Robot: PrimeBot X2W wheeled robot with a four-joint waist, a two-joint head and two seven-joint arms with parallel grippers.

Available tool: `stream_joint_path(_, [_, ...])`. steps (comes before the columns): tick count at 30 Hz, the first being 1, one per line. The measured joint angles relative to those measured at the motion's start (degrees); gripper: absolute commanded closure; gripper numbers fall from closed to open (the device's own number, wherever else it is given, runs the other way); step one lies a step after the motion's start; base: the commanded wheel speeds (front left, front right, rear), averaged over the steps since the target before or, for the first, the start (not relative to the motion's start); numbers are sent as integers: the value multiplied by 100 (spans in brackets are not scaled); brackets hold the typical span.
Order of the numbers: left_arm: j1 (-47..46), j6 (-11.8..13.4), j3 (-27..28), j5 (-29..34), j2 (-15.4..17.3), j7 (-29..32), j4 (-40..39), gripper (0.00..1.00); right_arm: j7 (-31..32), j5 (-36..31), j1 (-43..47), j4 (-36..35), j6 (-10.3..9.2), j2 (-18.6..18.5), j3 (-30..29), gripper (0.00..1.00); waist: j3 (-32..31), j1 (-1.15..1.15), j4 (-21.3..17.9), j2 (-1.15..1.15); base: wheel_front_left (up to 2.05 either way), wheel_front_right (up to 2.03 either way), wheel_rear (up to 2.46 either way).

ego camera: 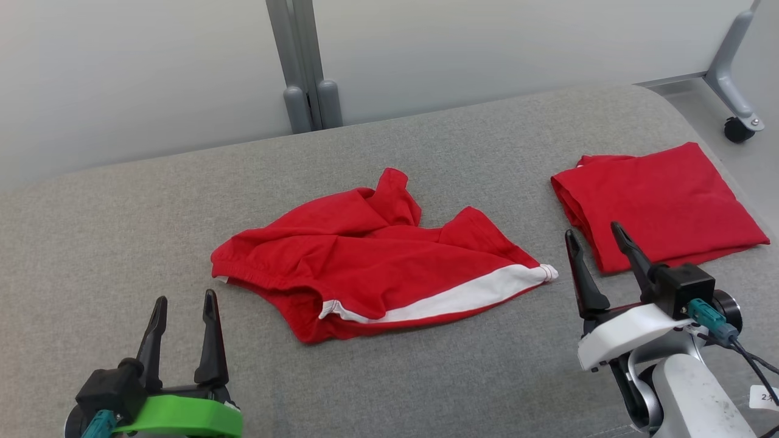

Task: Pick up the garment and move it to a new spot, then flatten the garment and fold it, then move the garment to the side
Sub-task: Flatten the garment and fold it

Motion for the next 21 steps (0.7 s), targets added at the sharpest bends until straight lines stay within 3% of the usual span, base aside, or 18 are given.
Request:
stream_joint_path(9, [66,27,21,-62,0,0,91,0,-23,163,-19,29,0,-47,357,0,-60,0,70,0,0,0,0])
stream_joint_path(21, [90,26,99,-69,0,0,78,0,8,164,-36,87,0,-43,310,0,-57,0,119,0,0,0,0])
